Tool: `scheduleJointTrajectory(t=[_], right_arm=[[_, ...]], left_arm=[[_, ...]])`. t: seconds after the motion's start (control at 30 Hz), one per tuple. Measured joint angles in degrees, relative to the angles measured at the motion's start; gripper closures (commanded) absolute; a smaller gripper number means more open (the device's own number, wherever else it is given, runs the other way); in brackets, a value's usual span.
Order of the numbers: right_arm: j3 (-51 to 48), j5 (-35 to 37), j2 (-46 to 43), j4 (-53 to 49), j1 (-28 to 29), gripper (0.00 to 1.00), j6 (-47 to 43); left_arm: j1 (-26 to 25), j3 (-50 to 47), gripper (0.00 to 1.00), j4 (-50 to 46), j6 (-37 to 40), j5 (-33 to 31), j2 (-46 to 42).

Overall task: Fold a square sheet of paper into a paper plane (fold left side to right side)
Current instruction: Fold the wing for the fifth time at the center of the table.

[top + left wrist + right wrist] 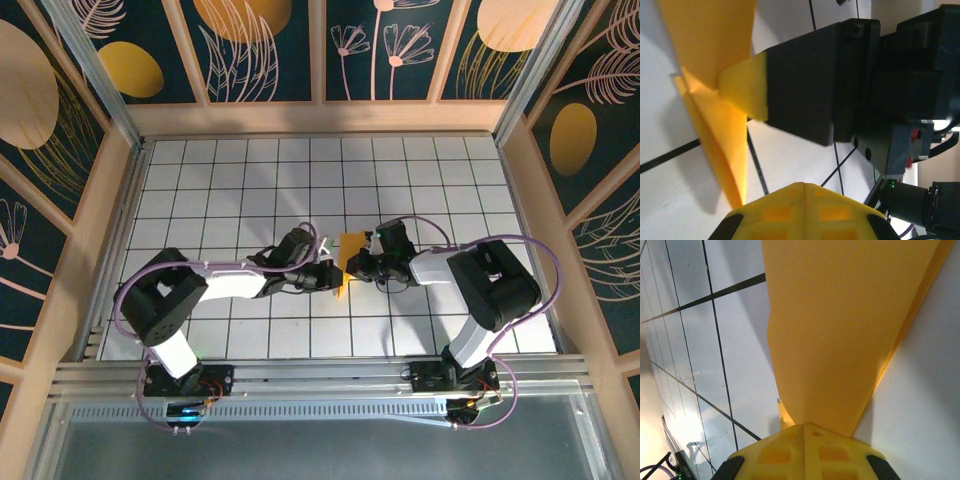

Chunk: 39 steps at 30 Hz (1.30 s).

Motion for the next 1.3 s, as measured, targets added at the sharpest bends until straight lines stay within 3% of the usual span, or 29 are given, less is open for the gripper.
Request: scheduleJointTrajectory(t=[0.37,0.77,1.03,1.3], right_arm=[[0.00,-0.04,-0.04,0.02,0.00,1.00,0.00],[3.21,1.77,-1.75,-7.48,-0.15,1.00,-2.60],[6.43,1.38,-2.19,-8.52,-4.11,1.00,-4.55],[8.41,0.61,3.34,-8.11,-6.03,1.00,-5.60]], left_arm=[[-0.04,1.73,1.00,-0.87,1.38,1.09,7.56],[-0.15,1.75,1.00,-1.25,2.64,0.15,7.72],[-0.26,1.57,1.00,-0.90,2.67,-0.07,7.72],[-0.28,1.53,1.00,-0.83,2.64,-0.11,7.61]])
